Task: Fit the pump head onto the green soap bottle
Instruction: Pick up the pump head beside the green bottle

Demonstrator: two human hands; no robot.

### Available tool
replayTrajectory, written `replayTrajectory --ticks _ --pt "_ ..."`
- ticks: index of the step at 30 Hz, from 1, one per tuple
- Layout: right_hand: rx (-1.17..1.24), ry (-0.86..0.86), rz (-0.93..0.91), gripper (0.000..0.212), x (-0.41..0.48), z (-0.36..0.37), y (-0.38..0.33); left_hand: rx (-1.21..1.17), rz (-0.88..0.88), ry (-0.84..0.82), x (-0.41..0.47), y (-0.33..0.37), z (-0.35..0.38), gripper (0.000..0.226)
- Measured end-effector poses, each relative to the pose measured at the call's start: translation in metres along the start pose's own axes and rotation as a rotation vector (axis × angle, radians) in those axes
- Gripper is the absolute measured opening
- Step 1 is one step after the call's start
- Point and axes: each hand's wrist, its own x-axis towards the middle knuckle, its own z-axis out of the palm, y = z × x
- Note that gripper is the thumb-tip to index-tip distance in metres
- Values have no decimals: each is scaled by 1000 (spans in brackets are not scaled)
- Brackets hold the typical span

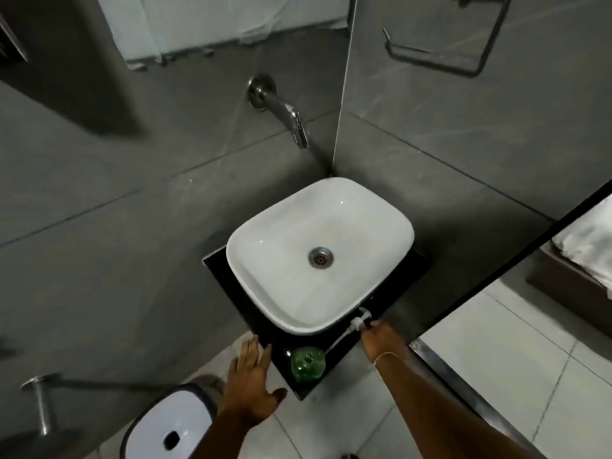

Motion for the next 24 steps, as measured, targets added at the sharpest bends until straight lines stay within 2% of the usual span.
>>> replayTrajectory --ticks 5,9,13,16,18,20,24 --pt "151 -101 169 62 21 14 -3 -146 -45 -16 7 19 22 102" --pt "242 -85 268 73 33 21 -10 -244 -36 36 16 20 27 93" --pt "395 -103 342 63 41 29 -11 -297 -23 98 24 21 26 80" --pt "602 -100 363 54 36 26 -9 -294 -13 91 26 21 26 73" --pt "634 -49 324 55 23 17 -5 -293 -11 88 27 20 27 69" --pt "626 88 229 45 2 6 2 -291 -4 89 28 19 28 67" --pt "751 302 -75 38 -57 -13 10 -262 3 70 28 19 27 67"
